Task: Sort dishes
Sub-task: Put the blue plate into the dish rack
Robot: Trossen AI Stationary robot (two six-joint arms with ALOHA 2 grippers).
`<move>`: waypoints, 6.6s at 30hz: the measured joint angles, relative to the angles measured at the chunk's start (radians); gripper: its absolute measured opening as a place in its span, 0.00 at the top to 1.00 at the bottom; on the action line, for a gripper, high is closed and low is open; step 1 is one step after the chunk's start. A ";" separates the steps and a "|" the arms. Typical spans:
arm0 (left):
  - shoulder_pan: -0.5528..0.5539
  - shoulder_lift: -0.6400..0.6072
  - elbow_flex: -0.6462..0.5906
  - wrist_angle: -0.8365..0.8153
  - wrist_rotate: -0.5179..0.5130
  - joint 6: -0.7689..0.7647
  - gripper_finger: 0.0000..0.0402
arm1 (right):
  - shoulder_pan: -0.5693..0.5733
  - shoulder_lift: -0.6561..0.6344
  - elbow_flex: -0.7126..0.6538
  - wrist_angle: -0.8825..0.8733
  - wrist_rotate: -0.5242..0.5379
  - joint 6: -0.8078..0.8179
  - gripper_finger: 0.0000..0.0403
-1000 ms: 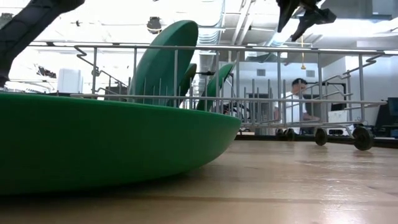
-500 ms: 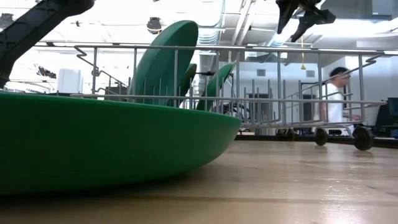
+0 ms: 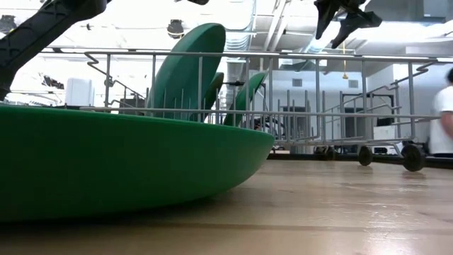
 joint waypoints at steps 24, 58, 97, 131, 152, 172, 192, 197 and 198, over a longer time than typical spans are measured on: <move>0.007 0.000 0.000 -0.004 -0.001 -0.043 1.00 | 0.003 0.000 0.000 0.027 0.000 0.030 0.44; 0.086 -0.088 0.000 -1.218 0.007 0.555 1.00 | -0.188 -0.019 0.000 0.094 0.047 -0.293 0.44; -0.299 -0.505 0.000 -2.834 -1.261 1.171 1.00 | -0.144 -0.223 0.000 0.052 0.043 0.004 0.44; -0.272 -0.492 -0.034 -2.689 -1.790 1.541 1.00 | -0.011 -0.185 0.000 0.462 0.044 -0.088 0.44; -0.205 -0.491 -0.034 -2.734 -1.666 1.444 1.00 | 0.121 -0.185 0.000 0.576 0.044 -0.191 0.44; -0.206 -0.491 -0.034 -2.764 -1.641 1.417 1.00 | 0.157 -0.185 0.000 0.698 -0.058 -0.296 0.44; -0.217 -0.491 -0.034 -2.762 -1.604 1.387 1.00 | 0.366 -0.129 0.048 0.829 0.139 -0.367 0.31; -0.217 -0.491 -0.034 -2.761 -1.605 1.386 1.00 | 0.384 -0.073 0.154 0.726 0.190 -0.441 0.24; -0.217 -0.491 -0.034 -2.761 -1.605 1.386 1.00 | 0.378 -0.060 0.177 0.690 0.203 -0.444 0.23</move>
